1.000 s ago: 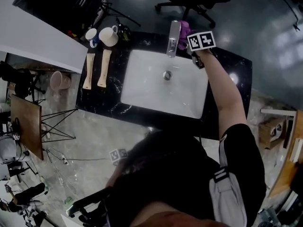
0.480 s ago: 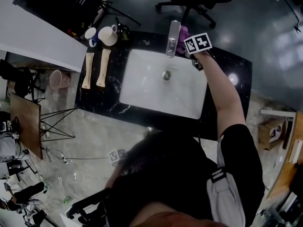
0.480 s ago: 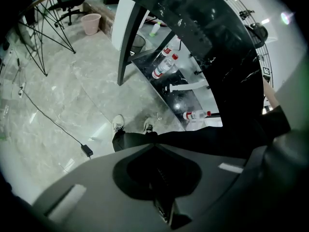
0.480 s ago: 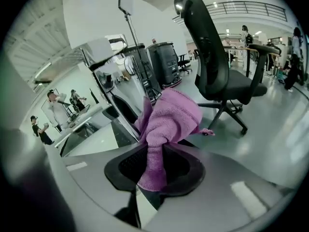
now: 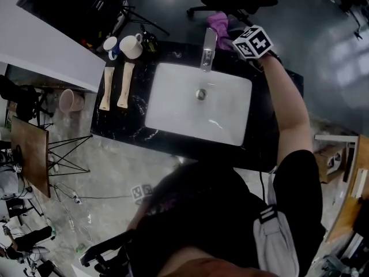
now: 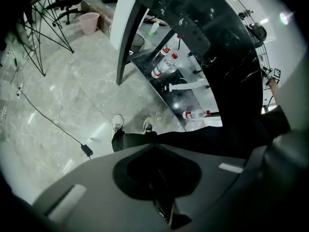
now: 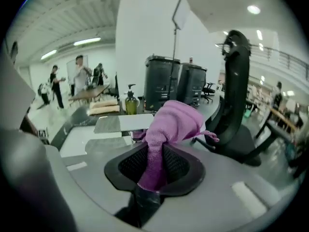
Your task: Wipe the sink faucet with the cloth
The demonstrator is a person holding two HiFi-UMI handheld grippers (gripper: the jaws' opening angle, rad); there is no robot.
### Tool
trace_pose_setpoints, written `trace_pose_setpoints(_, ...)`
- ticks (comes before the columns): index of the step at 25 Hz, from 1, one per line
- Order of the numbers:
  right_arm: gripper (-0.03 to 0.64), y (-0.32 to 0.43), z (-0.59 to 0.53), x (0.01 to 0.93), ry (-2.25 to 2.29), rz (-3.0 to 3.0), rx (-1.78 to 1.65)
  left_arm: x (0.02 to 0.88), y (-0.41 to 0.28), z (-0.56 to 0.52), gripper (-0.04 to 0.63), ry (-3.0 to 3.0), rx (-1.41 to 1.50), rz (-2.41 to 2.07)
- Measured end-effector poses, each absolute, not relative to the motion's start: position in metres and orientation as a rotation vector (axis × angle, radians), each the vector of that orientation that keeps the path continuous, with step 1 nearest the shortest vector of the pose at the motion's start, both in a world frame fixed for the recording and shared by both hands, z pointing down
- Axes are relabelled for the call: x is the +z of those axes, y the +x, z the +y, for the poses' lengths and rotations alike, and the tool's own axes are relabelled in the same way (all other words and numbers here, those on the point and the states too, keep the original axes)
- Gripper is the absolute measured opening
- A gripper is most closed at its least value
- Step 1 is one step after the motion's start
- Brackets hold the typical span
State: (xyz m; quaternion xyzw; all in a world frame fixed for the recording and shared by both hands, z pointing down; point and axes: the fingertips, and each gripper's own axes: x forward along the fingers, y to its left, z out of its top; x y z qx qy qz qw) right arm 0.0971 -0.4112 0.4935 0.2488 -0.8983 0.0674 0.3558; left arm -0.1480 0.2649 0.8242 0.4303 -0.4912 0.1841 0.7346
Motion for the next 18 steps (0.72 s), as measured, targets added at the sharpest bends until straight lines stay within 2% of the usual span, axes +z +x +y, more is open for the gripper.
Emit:
trace_pose_setpoints(9, 0.097, 0.083, -0.435, 0.471, 0.300, -1.915, -0.534, 0.817, -0.140, 0.266, -0.008, 0.906, 0.342, -1.133)
trace_pose_setpoints(18, 0.095, 0.078, -0.438, 0.551, 0.111, -1.868, -0.499, 0.812, -0.133, 0.291, -0.008, 0.802, 0.252, -1.194)
